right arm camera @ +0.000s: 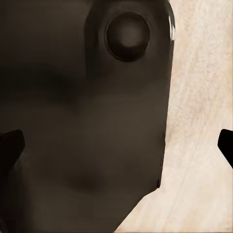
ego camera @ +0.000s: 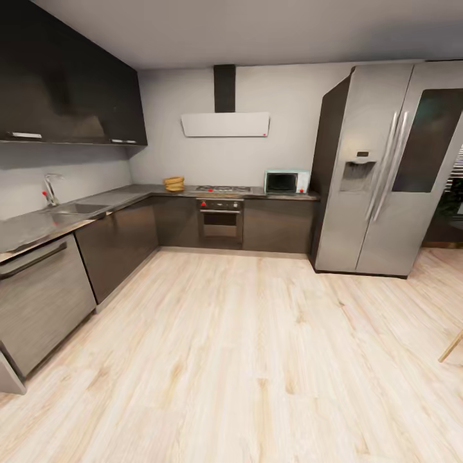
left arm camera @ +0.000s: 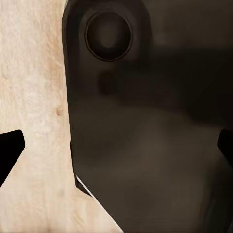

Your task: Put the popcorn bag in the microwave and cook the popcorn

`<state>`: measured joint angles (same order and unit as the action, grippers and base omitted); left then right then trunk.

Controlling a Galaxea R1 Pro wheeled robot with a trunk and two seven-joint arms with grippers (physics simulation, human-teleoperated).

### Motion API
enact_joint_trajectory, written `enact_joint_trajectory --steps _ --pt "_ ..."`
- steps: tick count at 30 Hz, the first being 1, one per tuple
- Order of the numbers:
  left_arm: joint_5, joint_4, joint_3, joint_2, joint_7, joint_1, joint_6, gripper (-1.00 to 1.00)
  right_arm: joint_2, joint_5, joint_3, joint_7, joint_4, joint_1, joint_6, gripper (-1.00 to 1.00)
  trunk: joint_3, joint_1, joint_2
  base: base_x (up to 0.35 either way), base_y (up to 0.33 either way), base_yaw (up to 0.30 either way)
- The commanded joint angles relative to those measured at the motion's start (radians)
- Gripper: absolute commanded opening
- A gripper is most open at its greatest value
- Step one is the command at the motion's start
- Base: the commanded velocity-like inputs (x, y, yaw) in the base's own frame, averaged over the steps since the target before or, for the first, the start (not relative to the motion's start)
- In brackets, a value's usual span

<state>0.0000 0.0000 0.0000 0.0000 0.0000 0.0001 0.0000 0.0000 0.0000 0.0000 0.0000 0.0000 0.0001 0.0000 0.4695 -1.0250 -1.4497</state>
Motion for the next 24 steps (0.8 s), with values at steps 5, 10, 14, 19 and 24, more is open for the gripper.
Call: enact_joint_trajectory --steps 5,10,14,19,24 --pt "0.006 -0.004 0.005 -0.007 0.006 -0.002 -0.008 1.00 -0.004 -0.004 0.008 0.003 -0.002 0.014 0.014 1.00 0.000 0.000 0.000 0.000 0.000 0.000" --pt "0.034 -0.031 0.014 -0.028 0.008 -0.002 -0.036 1.00 -0.011 0.001 0.008 0.003 -0.002 0.012 0.012 1.00 0.000 0.000 0.000 0.028 0.000 0.000" --pt "0.039 -0.032 0.014 -0.029 0.008 -0.002 -0.045 1.00 -0.010 0.001 0.008 0.003 -0.002 0.012 0.012 1.00 0.000 0.000 0.000 0.270 0.000 0.000" --pt "0.043 -0.032 0.014 -0.029 0.008 -0.002 -0.042 1.00 -0.016 0.003 0.008 0.003 -0.002 0.012 0.012 1.00 0.000 0.000 0.000 0.318 0.000 0.000" --pt "0.043 -0.034 0.014 -0.031 0.016 -0.002 -0.041 1.00 -0.018 0.002 0.008 0.002 -0.002 0.012 0.011 1.00 0.000 0.000 0.000 0.320 0.000 0.000"
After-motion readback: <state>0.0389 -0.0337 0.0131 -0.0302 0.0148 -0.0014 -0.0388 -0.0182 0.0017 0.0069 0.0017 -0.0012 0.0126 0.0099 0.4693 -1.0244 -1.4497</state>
